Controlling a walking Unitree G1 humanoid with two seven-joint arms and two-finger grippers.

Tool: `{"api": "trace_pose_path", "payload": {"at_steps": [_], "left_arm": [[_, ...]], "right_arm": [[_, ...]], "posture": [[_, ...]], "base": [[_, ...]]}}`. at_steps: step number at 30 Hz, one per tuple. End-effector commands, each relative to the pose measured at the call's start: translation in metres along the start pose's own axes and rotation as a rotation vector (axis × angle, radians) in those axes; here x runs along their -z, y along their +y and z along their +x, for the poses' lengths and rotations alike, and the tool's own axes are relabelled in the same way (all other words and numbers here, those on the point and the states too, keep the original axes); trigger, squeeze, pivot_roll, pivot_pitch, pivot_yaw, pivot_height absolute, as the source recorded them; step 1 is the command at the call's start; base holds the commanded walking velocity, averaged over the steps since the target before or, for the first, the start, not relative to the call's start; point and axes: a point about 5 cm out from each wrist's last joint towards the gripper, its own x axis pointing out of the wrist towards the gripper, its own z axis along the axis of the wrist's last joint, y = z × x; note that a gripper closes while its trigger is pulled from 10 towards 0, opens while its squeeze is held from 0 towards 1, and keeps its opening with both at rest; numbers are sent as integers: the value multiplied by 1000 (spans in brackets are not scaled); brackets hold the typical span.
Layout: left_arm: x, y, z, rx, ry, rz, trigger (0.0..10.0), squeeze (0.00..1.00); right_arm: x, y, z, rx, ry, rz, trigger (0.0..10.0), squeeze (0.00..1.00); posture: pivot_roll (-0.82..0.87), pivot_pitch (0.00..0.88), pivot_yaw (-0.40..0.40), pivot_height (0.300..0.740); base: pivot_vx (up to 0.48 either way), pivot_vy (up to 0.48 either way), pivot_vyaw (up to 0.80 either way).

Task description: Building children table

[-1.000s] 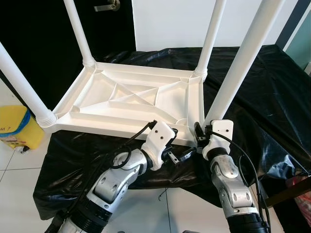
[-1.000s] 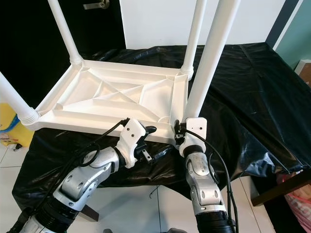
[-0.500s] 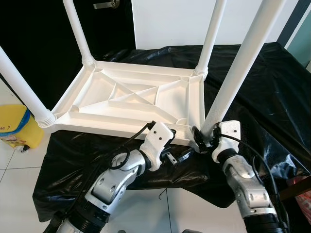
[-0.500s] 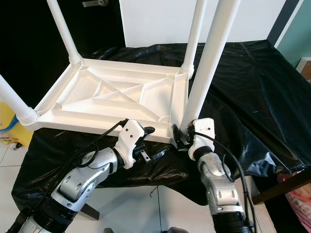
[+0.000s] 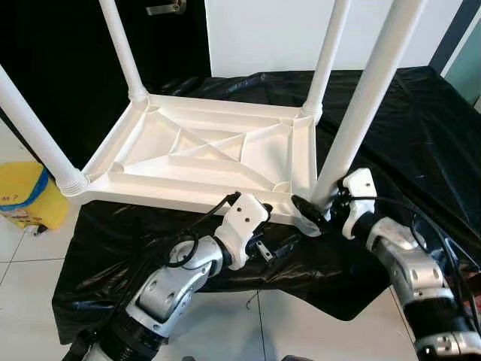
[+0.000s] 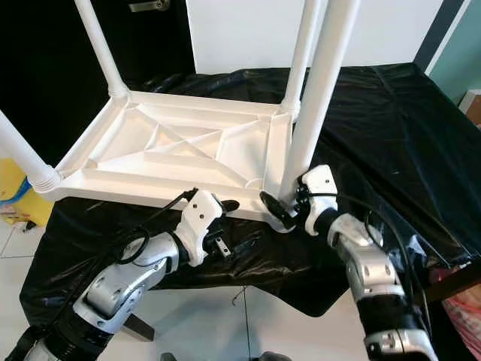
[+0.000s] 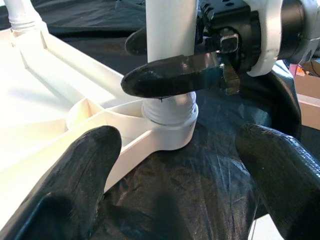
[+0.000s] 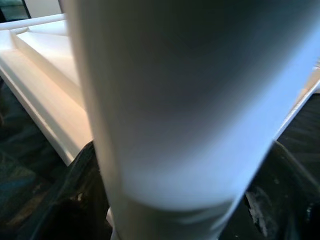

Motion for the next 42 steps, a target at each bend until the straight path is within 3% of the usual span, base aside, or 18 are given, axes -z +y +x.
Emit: {"api": "trace_pose_path", "payload": {"at_steps": [1,13,14,27,30,34,35,37,42], "left_arm": [[2,-11,-1,131,8,-14,10000,0],[4,-12,-2,129,18,-13,10000,0],[4,-12,-2,128,18,-12,10000,0],[3,-11,1,114,9,-13,10000,0],[3,-11,1,108,8,-10,10000,0],[4,-12,1,106,8,-10,10000,0],[4,-12,1,106,8,-10,10000,0],[4,-13,1,106,7,-11,10000,0],[4,-13,2,107,6,-12,10000,0]], "right_arm": [[6,5,1,-34,29,5,0,0],[19,11,-3,-10,63,44,157,0],[20,12,-3,14,62,45,10000,0],[22,21,0,287,62,70,10000,0],[27,27,2,493,93,139,10000,0],[33,37,3,638,116,187,10000,0],[33,37,3,638,116,187,10000,0],[35,53,10,633,123,235,10000,0],[29,58,13,596,91,234,10000,0]], "posture": [[-76,78,-26,740],[-84,79,-24,740],[-86,79,-27,740],[-89,75,-29,740],[-86,73,-34,740],[-81,68,-40,740],[-81,68,-40,740],[-78,66,-41,740],[-76,63,-44,740]], "base": [[0,0,0],[0,0,0],[0,0,0],[0,0,0],[0,0,0],[0,0,0],[0,0,0],[0,0,0],[0,0,0]]}}
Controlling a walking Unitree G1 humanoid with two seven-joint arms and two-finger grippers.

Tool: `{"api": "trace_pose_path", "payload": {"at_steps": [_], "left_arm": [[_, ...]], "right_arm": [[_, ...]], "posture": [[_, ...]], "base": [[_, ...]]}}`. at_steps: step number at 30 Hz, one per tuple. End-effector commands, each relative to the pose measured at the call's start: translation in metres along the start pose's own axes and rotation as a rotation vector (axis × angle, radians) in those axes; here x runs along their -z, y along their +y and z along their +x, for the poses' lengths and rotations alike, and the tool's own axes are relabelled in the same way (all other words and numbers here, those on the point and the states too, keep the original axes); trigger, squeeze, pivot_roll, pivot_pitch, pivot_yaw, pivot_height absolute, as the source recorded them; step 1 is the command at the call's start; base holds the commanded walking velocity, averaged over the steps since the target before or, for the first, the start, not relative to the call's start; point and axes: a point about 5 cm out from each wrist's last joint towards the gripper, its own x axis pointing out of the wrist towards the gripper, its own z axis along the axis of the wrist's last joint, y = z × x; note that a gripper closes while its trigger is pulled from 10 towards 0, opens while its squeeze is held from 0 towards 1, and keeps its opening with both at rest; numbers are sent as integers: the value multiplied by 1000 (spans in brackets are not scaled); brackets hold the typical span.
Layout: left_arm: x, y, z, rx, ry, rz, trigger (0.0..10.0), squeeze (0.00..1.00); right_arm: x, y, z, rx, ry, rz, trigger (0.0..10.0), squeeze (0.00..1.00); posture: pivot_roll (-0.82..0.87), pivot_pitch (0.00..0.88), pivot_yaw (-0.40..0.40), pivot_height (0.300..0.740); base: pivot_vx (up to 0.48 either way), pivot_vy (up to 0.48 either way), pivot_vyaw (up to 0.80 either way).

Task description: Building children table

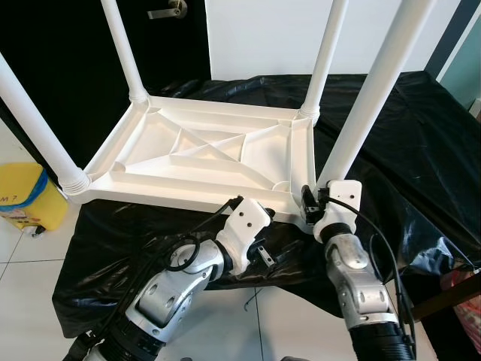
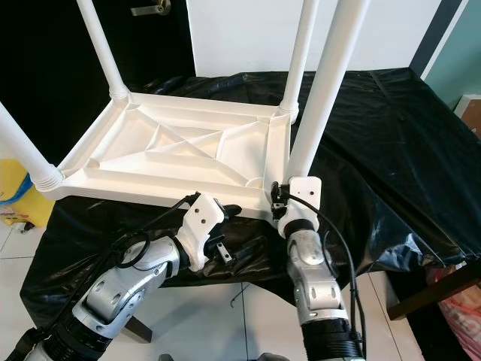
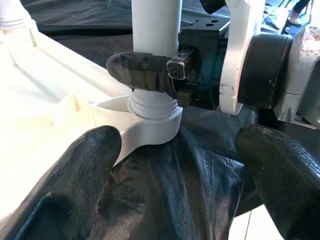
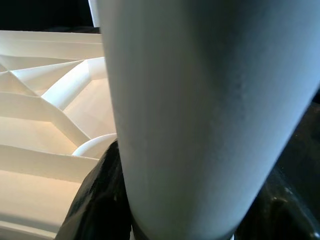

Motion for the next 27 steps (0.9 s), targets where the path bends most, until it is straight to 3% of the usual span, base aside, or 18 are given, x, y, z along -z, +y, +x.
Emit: {"api": "trace_pose_path", "payload": {"at_steps": [1,9,10,18,27], "left_arm": [[1,-6,0,86,2,3,10000,0],[1,-6,-1,80,3,5,10000,0],[1,-6,-1,80,3,5,10000,0],[1,-6,1,84,2,8,10000,0],[1,-5,2,90,3,13,10000,0]], "right_arm": [[19,3,-6,-18,96,6,10000,0],[15,8,-7,-11,77,0,10000,0],[14,7,-6,-7,65,-4,10000,984],[1,-3,-6,-66,-18,-10,10000,1000],[-9,-33,-13,-260,-70,-23,10000,1000]], "posture": [[-74,63,-45,740],[-69,59,-45,740],[-71,58,-45,740],[-81,55,-43,740],[-91,55,-41,740]], "base": [[0,0,0],[0,0,0],[0,0,0],[0,0,0],[0,0,0]]}}
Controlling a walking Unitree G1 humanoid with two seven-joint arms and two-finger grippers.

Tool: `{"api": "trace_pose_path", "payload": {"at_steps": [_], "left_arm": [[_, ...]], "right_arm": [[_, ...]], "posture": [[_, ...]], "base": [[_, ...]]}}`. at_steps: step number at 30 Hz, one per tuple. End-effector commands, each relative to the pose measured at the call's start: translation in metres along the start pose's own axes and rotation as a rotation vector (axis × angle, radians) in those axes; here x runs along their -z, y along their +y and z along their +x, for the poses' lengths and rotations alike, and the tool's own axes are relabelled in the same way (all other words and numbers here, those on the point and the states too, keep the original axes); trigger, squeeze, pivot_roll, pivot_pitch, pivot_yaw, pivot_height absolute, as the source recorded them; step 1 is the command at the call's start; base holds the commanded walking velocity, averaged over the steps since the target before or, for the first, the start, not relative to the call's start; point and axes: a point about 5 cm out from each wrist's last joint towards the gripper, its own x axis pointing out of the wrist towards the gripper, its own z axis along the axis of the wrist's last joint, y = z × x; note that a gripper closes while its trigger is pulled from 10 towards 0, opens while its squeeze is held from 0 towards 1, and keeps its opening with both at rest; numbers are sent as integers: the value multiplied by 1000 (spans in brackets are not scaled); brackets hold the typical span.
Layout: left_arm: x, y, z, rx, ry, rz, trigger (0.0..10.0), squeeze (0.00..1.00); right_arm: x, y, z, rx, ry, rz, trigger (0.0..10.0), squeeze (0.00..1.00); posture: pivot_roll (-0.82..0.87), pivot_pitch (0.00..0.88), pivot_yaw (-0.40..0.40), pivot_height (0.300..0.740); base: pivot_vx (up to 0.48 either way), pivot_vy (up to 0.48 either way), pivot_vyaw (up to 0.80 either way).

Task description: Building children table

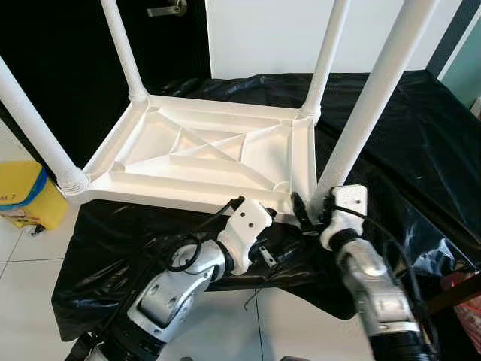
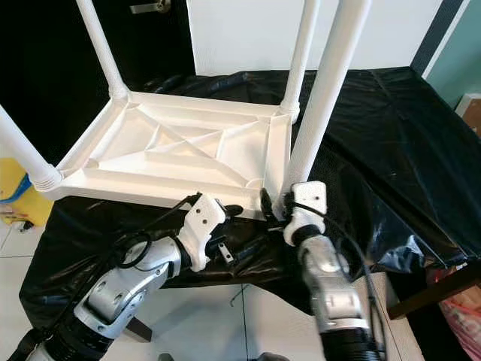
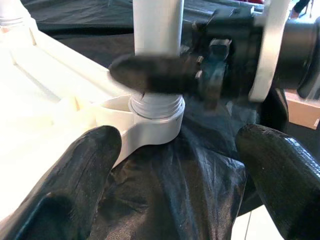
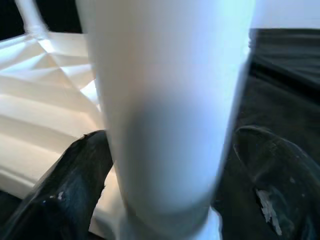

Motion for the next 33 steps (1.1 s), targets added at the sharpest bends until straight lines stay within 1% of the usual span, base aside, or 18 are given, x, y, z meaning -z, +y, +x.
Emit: {"api": "trace_pose_path", "payload": {"at_steps": [1,3,7,8,9,14,15,16,20,21,25,31,32,33], "left_arm": [[1,-5,2,93,2,11,10000,0],[1,-5,2,93,2,11,10000,0],[0,-3,2,93,0,16,10000,0],[0,-3,2,93,0,16,10000,0],[-1,-2,2,93,0,18,10000,0],[-1,-2,2,93,-1,18,10000,0],[-2,-2,2,92,-2,19,10000,0],[-2,-2,2,86,-3,20,10000,0],[-2,-1,2,79,-4,21,10000,0],[-2,0,1,69,-4,20,10000,0],[-1,-1,0,60,-5,17,10000,0],[-1,0,0,56,-4,16,10000,0],[-1,0,0,55,-4,16,10000,0],[-1,0,-1,54,-4,16,10000,0]], "right_arm": [[2,-6,-4,-99,-1,-9,10000,1000],[2,-7,-4,-112,1,-12,10000,1000],[2,-9,1,-271,28,-31,10000,1000],[2,-9,1,-271,28,-31,10000,1000],[2,-8,4,-324,41,-49,10000,0],[4,-6,11,-383,57,-74,10000,0],[5,-5,16,-408,64,-92,9608,0],[6,-4,20,-414,68,-107,2706,0],[8,-5,24,-422,69,-119,2706,0],[10,-4,24,-433,75,-105,0,0],[13,-5,23,-438,89,-98,0,0],[16,-7,24,-413,105,-94,0,0],[17,-8,24,-403,108,-89,3255,0],[18,-7,25,-386,108,-84,10000,0]], "posture": [[-91,55,-40,740],[-91,55,-40,740],[-92,53,-36,740],[-92,53,-36,740],[-92,54,-34,740],[-88,55,-36,740],[-85,56,-37,740],[-80,57,-42,740],[-77,58,-44,740],[-68,63,-49,740],[-66,66,-51,740],[-67,71,-50,740],[-67,72,-49,740],[-69,73,-49,740]], "base": [[0,0,0],[0,0,0],[0,0,0],[0,0,0],[0,0,0],[0,0,0],[0,0,0],[0,0,0],[0,0,0],[0,0,0],[0,0,0],[0,0,0],[0,0,0],[0,0,0]]}}
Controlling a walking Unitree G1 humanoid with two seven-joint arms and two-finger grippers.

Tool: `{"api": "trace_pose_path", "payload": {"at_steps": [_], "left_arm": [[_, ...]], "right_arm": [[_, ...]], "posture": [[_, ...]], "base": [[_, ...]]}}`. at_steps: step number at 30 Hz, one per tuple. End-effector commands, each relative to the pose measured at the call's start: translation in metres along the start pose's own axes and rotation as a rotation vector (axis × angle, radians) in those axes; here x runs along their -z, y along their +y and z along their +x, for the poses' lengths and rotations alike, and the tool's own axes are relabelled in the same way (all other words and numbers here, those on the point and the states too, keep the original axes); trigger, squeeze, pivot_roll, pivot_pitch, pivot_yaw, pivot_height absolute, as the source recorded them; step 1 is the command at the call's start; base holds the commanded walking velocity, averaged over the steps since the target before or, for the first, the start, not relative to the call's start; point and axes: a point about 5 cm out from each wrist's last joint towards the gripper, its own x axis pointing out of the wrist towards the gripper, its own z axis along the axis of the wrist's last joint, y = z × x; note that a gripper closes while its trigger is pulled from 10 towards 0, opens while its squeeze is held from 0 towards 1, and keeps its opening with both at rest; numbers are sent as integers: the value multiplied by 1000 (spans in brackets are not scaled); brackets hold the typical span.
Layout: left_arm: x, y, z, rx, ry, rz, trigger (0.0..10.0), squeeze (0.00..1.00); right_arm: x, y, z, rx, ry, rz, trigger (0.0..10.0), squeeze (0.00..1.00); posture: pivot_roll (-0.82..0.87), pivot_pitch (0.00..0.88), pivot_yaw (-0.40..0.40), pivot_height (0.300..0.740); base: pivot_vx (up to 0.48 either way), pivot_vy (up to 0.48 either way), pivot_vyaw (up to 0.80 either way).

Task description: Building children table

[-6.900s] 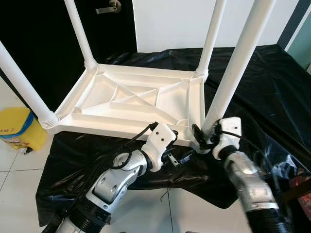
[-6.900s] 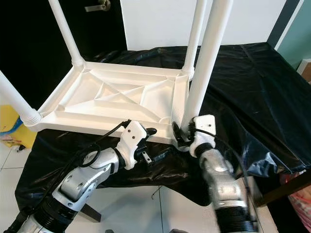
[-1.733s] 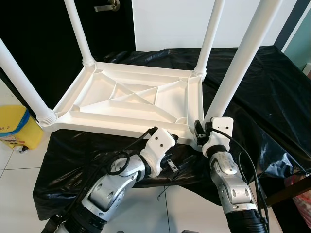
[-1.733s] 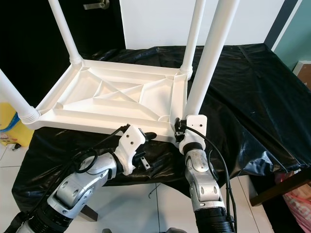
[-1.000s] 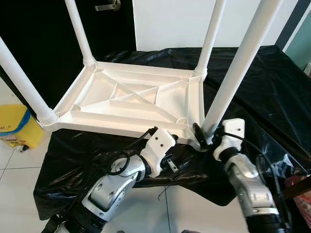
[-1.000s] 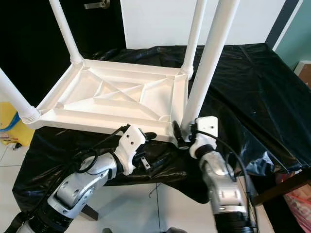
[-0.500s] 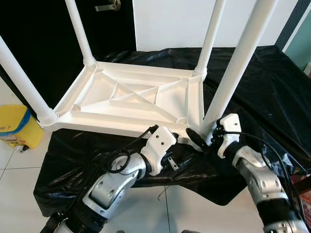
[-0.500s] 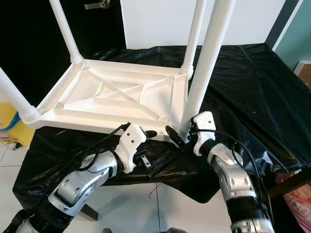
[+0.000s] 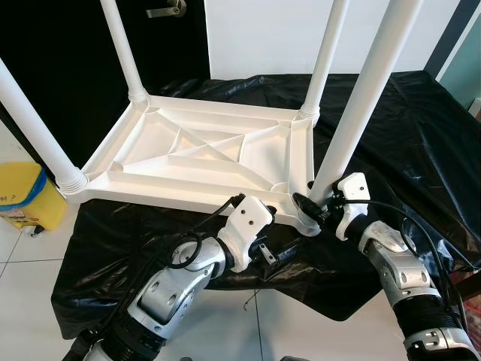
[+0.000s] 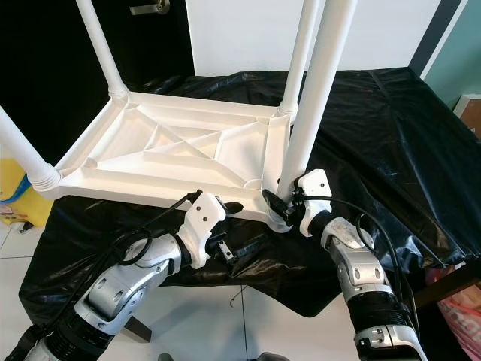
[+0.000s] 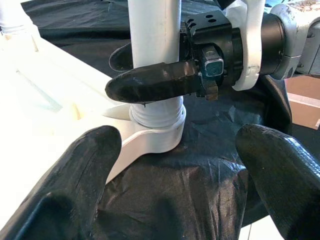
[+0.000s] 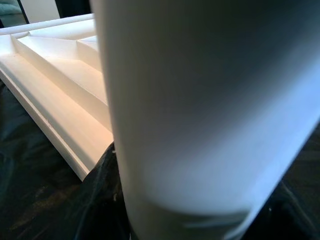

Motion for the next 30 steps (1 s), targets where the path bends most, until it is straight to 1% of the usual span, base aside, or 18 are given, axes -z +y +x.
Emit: {"api": "trace_pose_path", "payload": {"at_steps": [1,6,8,10,11,12,13,14,15,17,18,19,20,21,22,23,25,30], "left_arm": [[1,-2,-2,56,-1,4,10000,0],[1,-2,-2,56,-1,4,10000,0],[1,-3,-2,57,-2,3,10000,0],[1,-3,-2,57,-2,3,10000,0],[1,-4,-1,58,-2,1,10000,0],[1,-4,-1,58,-2,1,10000,0],[2,-4,-1,60,-2,0,10000,0],[2,-4,-1,60,-2,0,10000,0],[1,-4,-1,63,-3,-2,10000,0],[1,-4,-1,63,-3,-2,10000,0],[1,-4,-1,65,-4,-2,10000,0],[1,-4,-1,65,-4,-2,10000,0],[1,-4,-1,66,-3,-1,10000,0],[1,-4,-1,66,-3,-1,10000,0],[1,-5,0,70,-3,-3,10000,0],[1,-5,0,70,-3,-3,10000,0],[1,-7,1,80,-5,-8,10000,0],[1,-9,1,86,-5,-10,10000,0]], "right_arm": [[11,6,2,-5,45,28,10000,0],[13,7,3,88,53,36,10000,0],[16,7,3,187,78,31,10000,0],[16,7,3,187,78,31,10000,0],[18,9,3,239,89,46,10000,0],[18,9,3,239,89,46,10000,0],[20,11,3,300,96,71,10000,0],[20,11,3,300,96,71,10000,0],[24,17,3,438,111,118,10000,0],[24,17,3,438,111,118,10000,0],[25,20,2,504,112,136,10000,0],[25,20,2,504,112,136,10000,0],[25,24,3,586,108,160,10000,0],[25,24,3,586,108,160,10000,0],[25,29,4,639,104,179,10000,0],[25,29,4,639,104,179,10000,0],[21,39,10,657,76,192,10000,0],[18,44,12,630,68,194,10000,0]], "posture": [[-69,73,-49,740],[-73,75,-49,740],[-74,76,-48,740],[-74,76,-48,740],[-77,78,-46,740],[-77,78,-46,740],[-80,81,-44,740],[-80,81,-44,740],[-83,84,-41,740],[-83,84,-41,740],[-85,85,-41,740],[-85,85,-41,740],[-91,89,-37,740],[-91,89,-37,740],[-91,89,-35,740],[-91,89,-35,740],[-94,92,-31,740],[-94,94,-31,740]], "base": [[0,0,0],[0,0,0],[0,0,0],[0,0,0],[0,0,0],[0,0,0],[0,0,0],[0,0,0],[0,0,0],[0,0,0],[0,0,0],[0,0,0],[0,0,0],[0,0,0],[0,0,0],[0,0,0],[0,0,0],[0,0,0]]}}
